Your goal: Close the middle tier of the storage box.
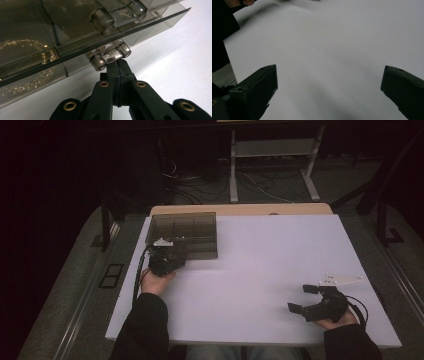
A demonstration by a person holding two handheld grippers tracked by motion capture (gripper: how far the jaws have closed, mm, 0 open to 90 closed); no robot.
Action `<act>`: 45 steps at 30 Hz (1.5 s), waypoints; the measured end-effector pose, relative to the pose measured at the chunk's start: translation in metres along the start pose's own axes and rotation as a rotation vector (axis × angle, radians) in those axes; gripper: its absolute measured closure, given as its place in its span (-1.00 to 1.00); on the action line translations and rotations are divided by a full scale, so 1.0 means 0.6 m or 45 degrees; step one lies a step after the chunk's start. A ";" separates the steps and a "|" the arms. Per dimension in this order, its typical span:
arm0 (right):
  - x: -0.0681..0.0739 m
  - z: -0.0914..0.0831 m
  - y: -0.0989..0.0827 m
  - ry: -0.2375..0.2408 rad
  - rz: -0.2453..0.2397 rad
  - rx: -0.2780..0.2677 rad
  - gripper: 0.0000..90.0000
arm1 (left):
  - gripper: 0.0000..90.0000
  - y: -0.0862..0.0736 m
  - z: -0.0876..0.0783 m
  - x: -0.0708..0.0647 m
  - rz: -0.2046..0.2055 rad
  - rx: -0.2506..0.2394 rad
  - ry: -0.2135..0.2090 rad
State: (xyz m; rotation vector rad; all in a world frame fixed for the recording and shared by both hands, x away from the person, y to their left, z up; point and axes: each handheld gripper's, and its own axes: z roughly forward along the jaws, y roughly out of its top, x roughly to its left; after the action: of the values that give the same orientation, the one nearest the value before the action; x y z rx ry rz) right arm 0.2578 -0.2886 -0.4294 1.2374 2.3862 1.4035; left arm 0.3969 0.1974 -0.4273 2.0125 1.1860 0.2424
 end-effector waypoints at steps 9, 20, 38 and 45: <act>0.000 0.001 0.000 0.003 -0.002 0.002 -1.00 | 0.99 0.001 0.009 0.007 -0.074 -0.106 0.030; 0.000 0.000 0.000 0.006 -0.003 -0.003 -1.00 | 0.81 -0.002 -0.005 0.004 -0.072 -0.102 0.023; 0.001 -0.002 0.002 0.012 0.000 -0.014 -1.00 | -0.16 -0.038 -0.049 -0.008 -0.116 -0.203 -0.097; 0.001 -0.002 0.002 0.017 0.001 -0.017 -1.00 | -0.63 -0.050 -0.064 -0.021 -0.100 -0.248 -0.146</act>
State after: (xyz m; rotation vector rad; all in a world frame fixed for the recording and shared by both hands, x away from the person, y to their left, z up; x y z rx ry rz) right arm 0.2575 -0.2886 -0.4275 1.2295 2.3816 1.4301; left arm 0.3507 0.2150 -0.4194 1.7833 1.1223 0.1926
